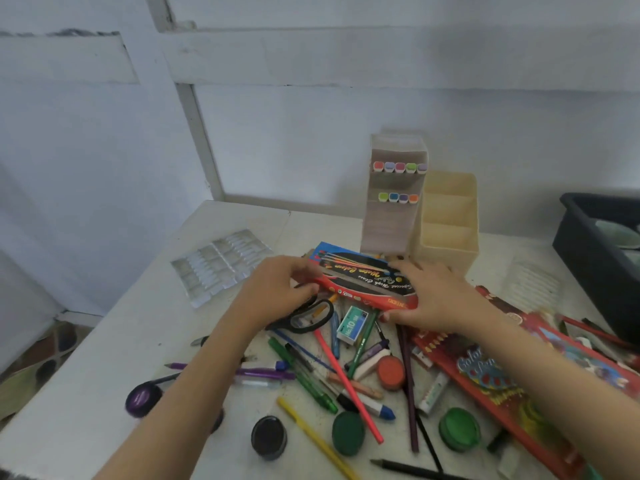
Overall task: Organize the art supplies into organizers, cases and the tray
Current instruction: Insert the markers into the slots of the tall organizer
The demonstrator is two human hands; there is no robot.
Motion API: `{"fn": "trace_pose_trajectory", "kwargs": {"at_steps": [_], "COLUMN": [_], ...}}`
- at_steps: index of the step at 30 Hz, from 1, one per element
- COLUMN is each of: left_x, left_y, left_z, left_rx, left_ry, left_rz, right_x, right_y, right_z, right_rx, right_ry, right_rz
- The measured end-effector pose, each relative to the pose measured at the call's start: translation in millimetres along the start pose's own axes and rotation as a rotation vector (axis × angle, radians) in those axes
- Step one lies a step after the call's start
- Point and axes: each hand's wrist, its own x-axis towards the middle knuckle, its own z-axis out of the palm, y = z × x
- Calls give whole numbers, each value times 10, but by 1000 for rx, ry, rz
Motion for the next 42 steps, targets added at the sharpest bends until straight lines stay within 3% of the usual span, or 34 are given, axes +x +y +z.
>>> {"fn": "trace_pose_trajectory", "kwargs": {"at_steps": [4, 11, 17, 22, 26, 31, 35, 38, 42], "left_x": [-238, -385, -409, -347, -265, -132, -40, -16, -95], "left_y": [-176, -338, -424, -527, -578, -616, -713, -756, -579], "left_z": [6, 14, -29, -81, -119, -144, -134, -111, -97], "left_rx": [45, 292, 141, 76, 111, 104, 152, 121, 11], "left_ry": [-114, -68, 57, 174, 315, 438, 441, 372, 496], "left_rz": [27, 115, 18, -22, -40, -138, -235, -289, -175], "right_x": [-22, -108, -150, -178, -98, -206, -147, -169, -239], "right_y": [37, -127, -317, -442, -437, -395, -596, -734, -855], "right_z": [98, -85, -104, -194, -310, -241, -257, -70, 136], "right_rx": [69, 379, 552, 926, 1095, 1242, 1183, 997, 827], "right_ry": [57, 84, 133, 148, 47, 112, 46, 79, 229], "right_rz": [9, 1, -12, 82, 252, 226, 236, 76, 9]}}
